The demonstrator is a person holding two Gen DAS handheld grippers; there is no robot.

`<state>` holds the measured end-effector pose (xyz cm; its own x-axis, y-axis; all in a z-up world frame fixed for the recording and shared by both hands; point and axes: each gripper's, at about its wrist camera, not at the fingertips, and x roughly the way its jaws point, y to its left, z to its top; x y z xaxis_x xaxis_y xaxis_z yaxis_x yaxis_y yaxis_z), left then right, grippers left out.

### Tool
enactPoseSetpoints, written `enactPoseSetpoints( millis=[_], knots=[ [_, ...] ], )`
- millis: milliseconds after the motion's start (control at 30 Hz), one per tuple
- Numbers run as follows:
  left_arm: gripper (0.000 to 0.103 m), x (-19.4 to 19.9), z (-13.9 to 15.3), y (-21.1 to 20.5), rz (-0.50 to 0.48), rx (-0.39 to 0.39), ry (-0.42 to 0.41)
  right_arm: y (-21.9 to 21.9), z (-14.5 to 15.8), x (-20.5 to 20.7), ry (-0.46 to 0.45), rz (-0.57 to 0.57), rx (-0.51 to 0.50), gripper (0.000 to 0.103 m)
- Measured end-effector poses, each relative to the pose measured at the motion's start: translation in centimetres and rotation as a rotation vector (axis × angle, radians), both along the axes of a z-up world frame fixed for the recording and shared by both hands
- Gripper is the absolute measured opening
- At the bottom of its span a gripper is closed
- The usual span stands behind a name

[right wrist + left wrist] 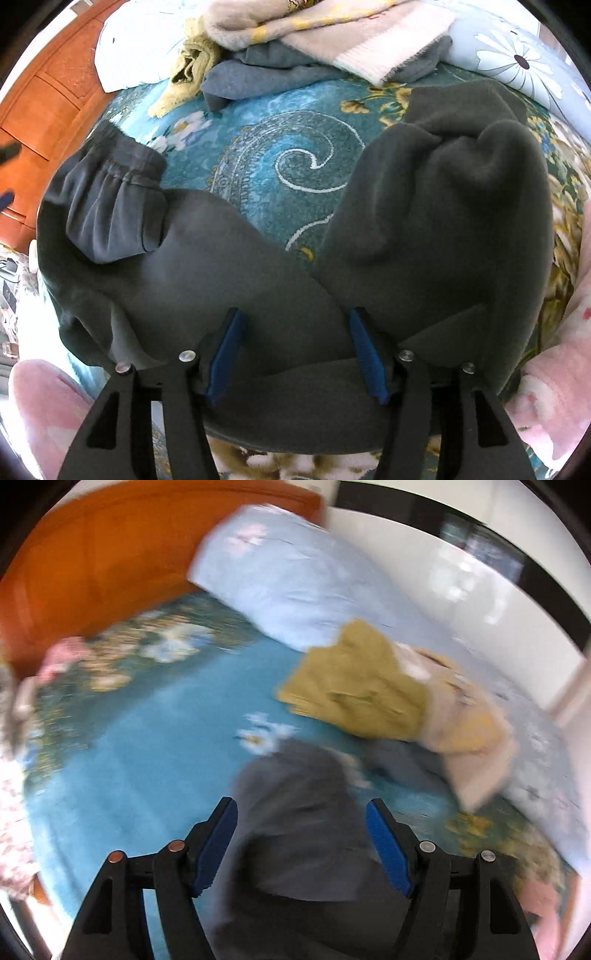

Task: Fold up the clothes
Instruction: 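Lay the sweatpants flat on the blanket, stretching them between both grippers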

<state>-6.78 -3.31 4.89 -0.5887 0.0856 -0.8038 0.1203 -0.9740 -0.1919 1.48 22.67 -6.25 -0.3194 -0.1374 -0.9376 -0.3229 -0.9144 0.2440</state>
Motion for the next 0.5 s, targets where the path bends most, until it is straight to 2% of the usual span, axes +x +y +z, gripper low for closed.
enactPoseSetpoints(
  millis=[67, 200, 367, 467, 500],
  knots=[
    [0.076, -0.8, -0.7, 1.8, -0.091, 0.016, -0.037, 0.0, -0.2, -0.1, -0.004, -0.002, -0.005, 0.065],
    [0.076, -2.2, -6.1, 7.2, -0.222, -0.091, -0.195, -0.1, -0.3, 0.0, 0.003, 0.003, -0.013, 0.065],
    [0.076, -3.6, -12.4, 10.2, -0.231, -0.325, -0.355, -0.3, -0.2, 0.5, 0.018, 0.009, -0.019, 0.065],
    [0.074, -4.3, -13.5, 10.4, -0.233, -0.412, -0.367, -0.6, -0.2, 0.5, 0.014, 0.013, -0.015, 0.065],
    [0.071, -4.4, -13.5, 10.0, -0.228, -0.412, -0.363, -0.6, -0.1, 0.5, 0.013, 0.014, -0.015, 0.065]
  ],
)
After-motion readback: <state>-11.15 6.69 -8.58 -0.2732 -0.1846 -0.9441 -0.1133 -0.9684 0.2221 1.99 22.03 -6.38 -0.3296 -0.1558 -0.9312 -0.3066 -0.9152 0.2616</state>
